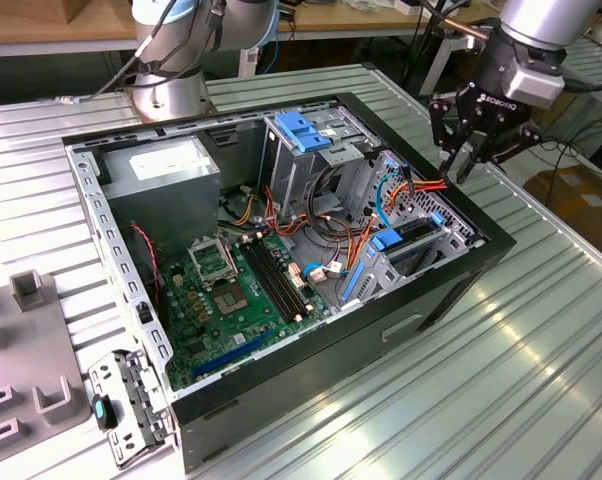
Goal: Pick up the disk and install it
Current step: 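Insert the first disk wire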
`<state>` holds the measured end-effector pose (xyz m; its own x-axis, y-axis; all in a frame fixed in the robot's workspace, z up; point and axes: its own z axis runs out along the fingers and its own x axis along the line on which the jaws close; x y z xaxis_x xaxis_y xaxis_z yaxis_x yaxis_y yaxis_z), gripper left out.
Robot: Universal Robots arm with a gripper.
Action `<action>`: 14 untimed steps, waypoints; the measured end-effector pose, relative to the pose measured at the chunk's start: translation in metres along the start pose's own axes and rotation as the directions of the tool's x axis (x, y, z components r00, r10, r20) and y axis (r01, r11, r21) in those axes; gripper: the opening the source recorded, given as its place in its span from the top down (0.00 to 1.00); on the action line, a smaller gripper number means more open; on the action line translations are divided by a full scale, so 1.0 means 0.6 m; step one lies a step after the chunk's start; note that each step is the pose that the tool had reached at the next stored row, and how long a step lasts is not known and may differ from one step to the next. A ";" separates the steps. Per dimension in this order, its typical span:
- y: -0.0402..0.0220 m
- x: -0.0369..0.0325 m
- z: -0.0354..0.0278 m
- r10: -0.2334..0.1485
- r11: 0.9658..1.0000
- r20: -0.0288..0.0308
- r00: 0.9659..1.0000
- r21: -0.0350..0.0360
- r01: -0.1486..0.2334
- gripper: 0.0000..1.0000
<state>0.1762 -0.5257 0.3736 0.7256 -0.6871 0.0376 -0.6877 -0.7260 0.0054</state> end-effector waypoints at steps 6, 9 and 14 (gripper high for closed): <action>0.002 -0.002 0.012 -0.039 0.999 0.000 0.999 0.002 0.039 0.69; 0.002 -0.002 0.012 -0.042 0.999 -0.001 0.999 0.002 0.042 0.69; 0.002 -0.002 0.012 -0.044 0.999 -0.001 0.999 0.002 0.044 0.83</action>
<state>0.1745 -0.5259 0.3664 0.7551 -0.6545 0.0378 -0.6551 -0.7555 0.0046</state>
